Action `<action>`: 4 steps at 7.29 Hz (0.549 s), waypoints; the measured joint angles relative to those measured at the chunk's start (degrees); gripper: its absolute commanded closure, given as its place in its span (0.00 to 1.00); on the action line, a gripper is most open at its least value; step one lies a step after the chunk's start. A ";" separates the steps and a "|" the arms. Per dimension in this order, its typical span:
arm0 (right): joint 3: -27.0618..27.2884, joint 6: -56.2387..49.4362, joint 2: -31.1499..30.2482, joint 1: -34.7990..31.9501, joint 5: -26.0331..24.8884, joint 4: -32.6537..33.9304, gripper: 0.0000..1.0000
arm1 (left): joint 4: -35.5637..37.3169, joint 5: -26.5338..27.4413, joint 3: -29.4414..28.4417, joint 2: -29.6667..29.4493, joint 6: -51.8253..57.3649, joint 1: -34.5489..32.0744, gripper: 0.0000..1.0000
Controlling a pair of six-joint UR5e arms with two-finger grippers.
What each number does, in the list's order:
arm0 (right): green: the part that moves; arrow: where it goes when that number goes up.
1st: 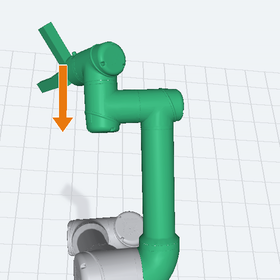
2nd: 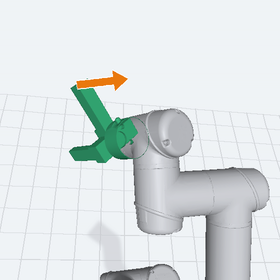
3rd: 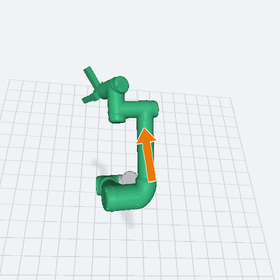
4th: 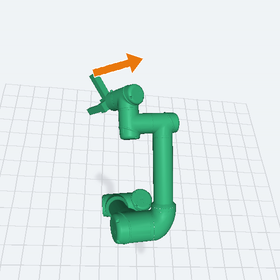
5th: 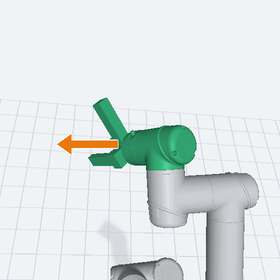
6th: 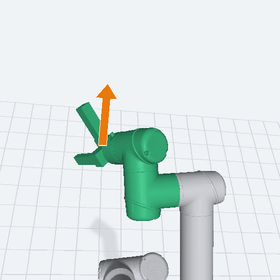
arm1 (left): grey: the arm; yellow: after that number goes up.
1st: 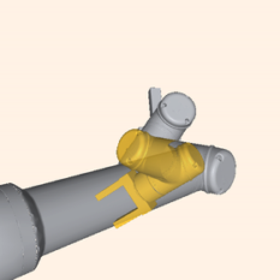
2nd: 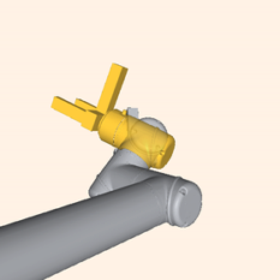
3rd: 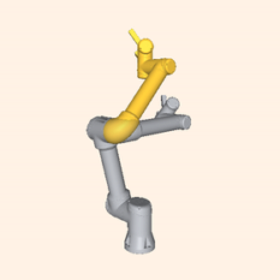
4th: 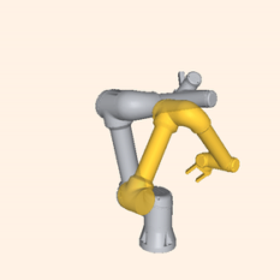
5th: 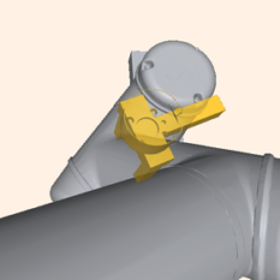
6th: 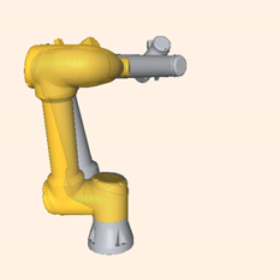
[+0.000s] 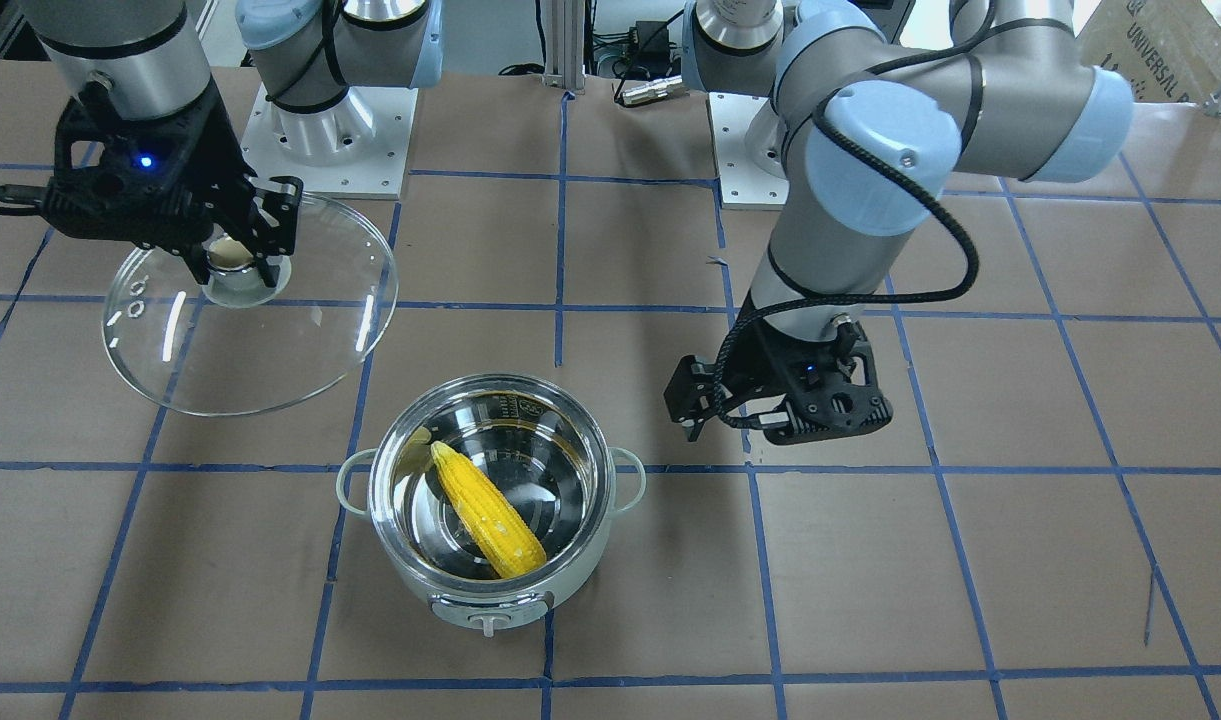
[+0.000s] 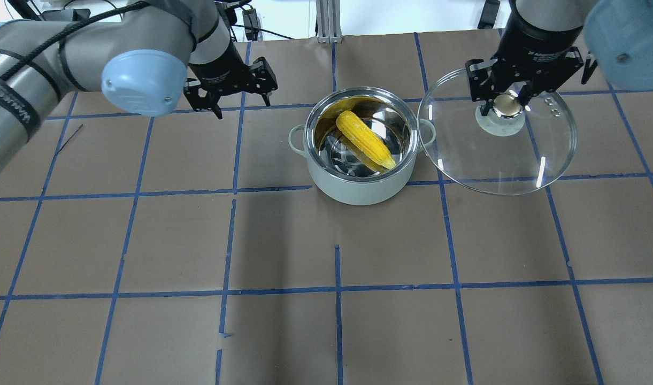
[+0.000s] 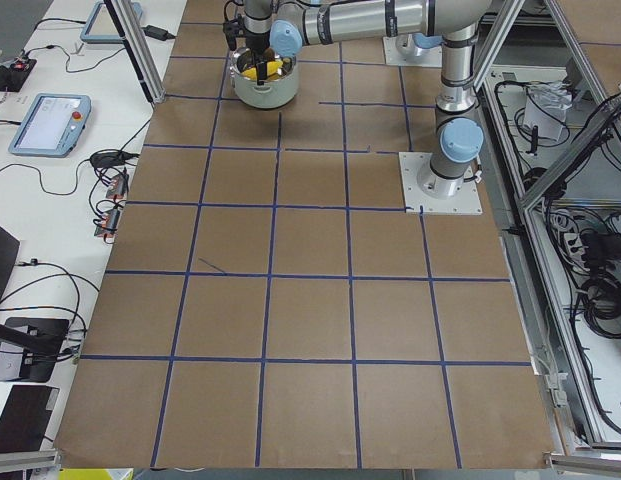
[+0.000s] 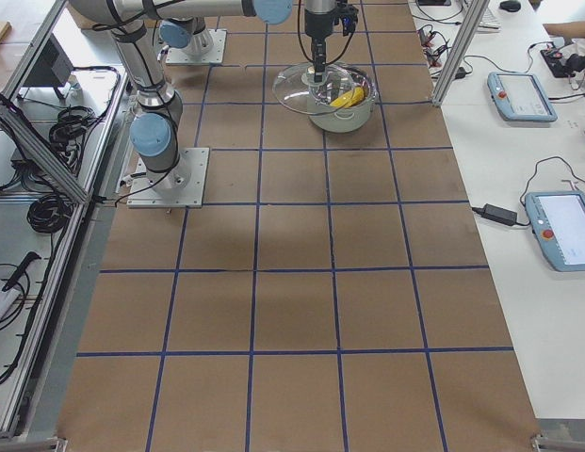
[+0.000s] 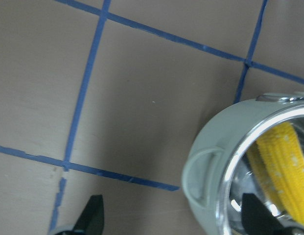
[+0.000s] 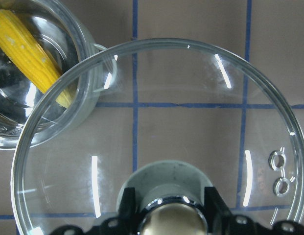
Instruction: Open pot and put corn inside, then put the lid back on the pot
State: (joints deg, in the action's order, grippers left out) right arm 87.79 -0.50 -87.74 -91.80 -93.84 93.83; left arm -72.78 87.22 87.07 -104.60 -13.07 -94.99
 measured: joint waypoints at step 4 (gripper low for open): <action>-0.59 5.13 9.79 -9.29 0.43 13.64 0.61 | -13.71 0.59 0.07 11.74 16.92 7.15 0.00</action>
State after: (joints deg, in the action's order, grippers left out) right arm 87.19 4.62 -77.95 -101.09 -93.41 107.47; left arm -86.49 87.81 87.14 -92.86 3.85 -87.85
